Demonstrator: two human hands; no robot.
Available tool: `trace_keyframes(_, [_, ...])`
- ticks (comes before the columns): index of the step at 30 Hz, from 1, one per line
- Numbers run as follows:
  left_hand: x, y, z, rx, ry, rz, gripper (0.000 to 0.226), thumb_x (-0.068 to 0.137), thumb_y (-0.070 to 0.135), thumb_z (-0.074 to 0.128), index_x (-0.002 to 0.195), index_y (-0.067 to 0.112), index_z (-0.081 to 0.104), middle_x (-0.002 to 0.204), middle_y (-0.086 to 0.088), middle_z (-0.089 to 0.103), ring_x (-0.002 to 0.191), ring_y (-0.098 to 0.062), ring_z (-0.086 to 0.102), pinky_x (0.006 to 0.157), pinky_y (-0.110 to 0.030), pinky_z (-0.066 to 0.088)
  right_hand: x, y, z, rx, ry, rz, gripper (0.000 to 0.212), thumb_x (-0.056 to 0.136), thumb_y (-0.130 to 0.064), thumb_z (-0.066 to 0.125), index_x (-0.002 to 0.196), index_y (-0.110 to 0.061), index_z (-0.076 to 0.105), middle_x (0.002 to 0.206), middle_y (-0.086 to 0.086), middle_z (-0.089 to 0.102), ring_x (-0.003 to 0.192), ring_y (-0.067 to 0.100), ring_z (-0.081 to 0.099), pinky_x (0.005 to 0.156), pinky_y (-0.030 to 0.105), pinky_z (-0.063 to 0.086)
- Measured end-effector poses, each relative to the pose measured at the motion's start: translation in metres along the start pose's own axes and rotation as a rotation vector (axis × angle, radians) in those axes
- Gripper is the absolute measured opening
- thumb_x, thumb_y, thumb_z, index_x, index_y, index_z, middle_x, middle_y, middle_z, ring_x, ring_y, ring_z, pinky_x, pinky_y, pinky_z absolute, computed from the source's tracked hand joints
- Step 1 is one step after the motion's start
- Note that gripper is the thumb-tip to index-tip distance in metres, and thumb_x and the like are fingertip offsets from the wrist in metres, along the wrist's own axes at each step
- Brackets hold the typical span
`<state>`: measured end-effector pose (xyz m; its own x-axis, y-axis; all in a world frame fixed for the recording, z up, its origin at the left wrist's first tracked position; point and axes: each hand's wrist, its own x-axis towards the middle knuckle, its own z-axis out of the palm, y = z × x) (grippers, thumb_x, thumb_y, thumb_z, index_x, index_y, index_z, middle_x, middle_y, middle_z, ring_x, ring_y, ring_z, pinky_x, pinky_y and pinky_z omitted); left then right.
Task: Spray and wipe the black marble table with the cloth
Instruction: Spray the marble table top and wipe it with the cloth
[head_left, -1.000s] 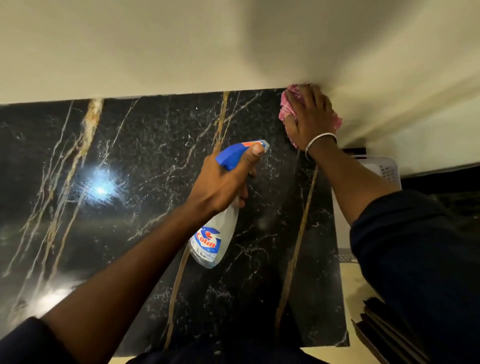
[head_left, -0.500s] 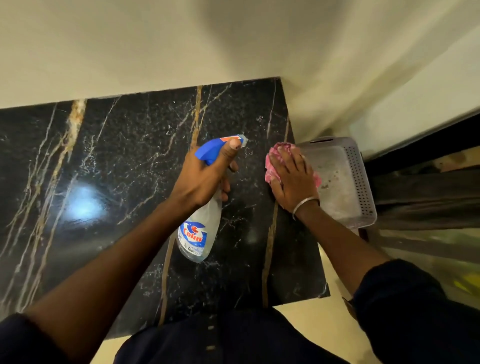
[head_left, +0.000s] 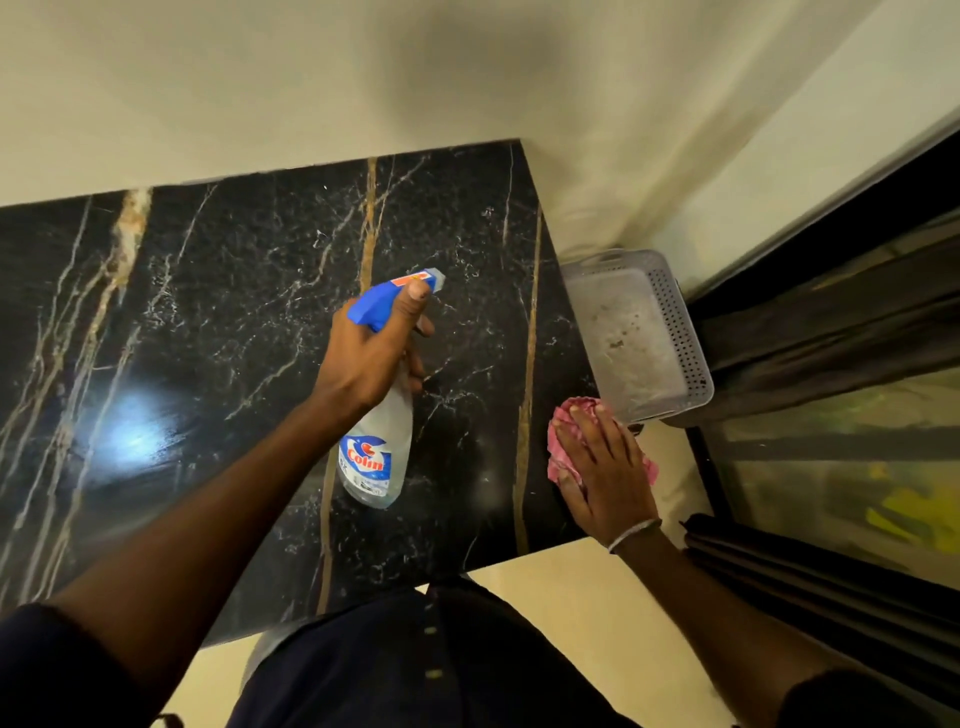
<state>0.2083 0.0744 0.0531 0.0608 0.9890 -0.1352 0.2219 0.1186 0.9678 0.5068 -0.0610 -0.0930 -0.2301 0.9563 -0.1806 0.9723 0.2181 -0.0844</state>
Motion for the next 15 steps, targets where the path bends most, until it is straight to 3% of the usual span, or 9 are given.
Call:
trace_keyframes(8, [0.0, -0.002, -0.011, 0.005, 0.04, 0.009, 0.07, 0.089, 0.065, 0.042, 0.081, -0.002, 0.062, 0.052, -0.02, 0.06, 0.043, -0.027, 0.063, 0.043, -0.025, 0.049, -0.013, -0.001, 0.002, -0.011, -0.018, -0.004, 0.062, 0.096, -0.045, 0.038, 0.153, -0.021, 0.029, 0.16, 0.008, 0.025, 0.15, 0.03, 0.013, 0.118, 0.051, 0.021])
trace_keyframes(15, [0.014, -0.006, -0.015, -0.037, 0.022, -0.052, 0.068, 0.089, 0.064, 0.043, 0.083, -0.002, 0.062, 0.052, -0.007, 0.061, 0.042, -0.026, 0.062, 0.043, -0.027, 0.049, 0.053, -0.002, -0.009, -0.001, -0.002, 0.004, 0.066, 0.095, -0.045, 0.038, 0.155, -0.024, 0.02, 0.163, 0.004, 0.016, 0.151, 0.029, 0.007, 0.117, 0.052, 0.021])
